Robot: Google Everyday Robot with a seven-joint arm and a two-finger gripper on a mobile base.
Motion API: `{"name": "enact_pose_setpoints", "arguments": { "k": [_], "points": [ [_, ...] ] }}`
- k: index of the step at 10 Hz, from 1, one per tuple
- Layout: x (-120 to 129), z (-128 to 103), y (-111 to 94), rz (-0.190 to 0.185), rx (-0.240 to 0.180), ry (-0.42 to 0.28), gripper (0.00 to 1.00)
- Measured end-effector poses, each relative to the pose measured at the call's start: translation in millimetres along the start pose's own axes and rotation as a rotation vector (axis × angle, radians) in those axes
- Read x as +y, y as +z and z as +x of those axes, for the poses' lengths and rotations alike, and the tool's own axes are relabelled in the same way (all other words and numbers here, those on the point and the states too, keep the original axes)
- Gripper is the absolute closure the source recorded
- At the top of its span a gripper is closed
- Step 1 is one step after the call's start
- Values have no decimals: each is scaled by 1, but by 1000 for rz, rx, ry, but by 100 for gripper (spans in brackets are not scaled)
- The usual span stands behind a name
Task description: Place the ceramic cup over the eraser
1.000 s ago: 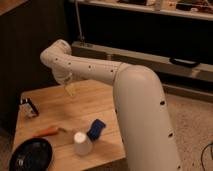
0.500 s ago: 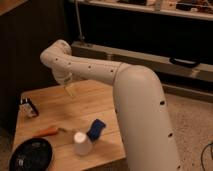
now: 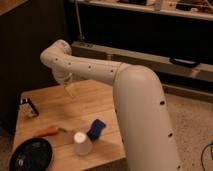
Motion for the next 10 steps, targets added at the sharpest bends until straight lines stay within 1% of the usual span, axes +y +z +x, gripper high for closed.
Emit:
{"name": "enact_pose_setpoints", "arguments": {
  "k": [4, 5, 6, 7, 8, 10],
  "points": [
    [1, -1, -1, -1, -1, 2, 20],
    [0, -3, -2, -1, 5, 9, 20],
    [-1, -12, -6, -25, 45, 49, 20],
    [-6, -28, -12, -65, 126, 97, 20],
    [-13, -39, -16, -91, 184, 131, 20],
    [-26, -46, -21, -123, 283, 177, 20]
  ]
}}
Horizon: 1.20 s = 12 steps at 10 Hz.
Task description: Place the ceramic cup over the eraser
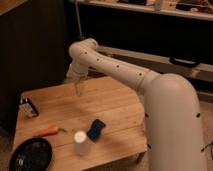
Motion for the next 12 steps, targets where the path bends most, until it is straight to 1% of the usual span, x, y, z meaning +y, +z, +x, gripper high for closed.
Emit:
{"name": "enact_pose_setpoints", "arguments": {
  "k": [1, 3, 12],
  "points": [
    [-3, -5, -5, -11, 27, 18, 20],
    [-3, 0, -3, -10, 32, 13, 20],
    [-2, -2, -2, -15, 38, 24, 20]
  ]
}}
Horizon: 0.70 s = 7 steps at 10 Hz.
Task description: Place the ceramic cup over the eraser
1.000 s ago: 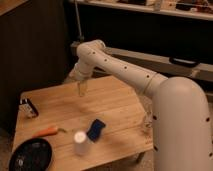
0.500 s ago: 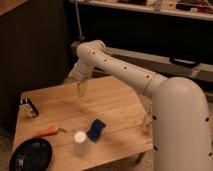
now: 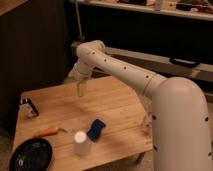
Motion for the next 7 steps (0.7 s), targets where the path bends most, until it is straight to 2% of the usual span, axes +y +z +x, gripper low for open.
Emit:
{"name": "enact_pose_setpoints", "arguments": {
  "k": [2, 4, 7],
  "points": [
    [-3, 0, -1, -1, 9, 4, 20],
    [-17, -4, -3, 9, 19, 7, 20],
    [-16, -2, -2, 9, 21, 3, 20]
  ]
}}
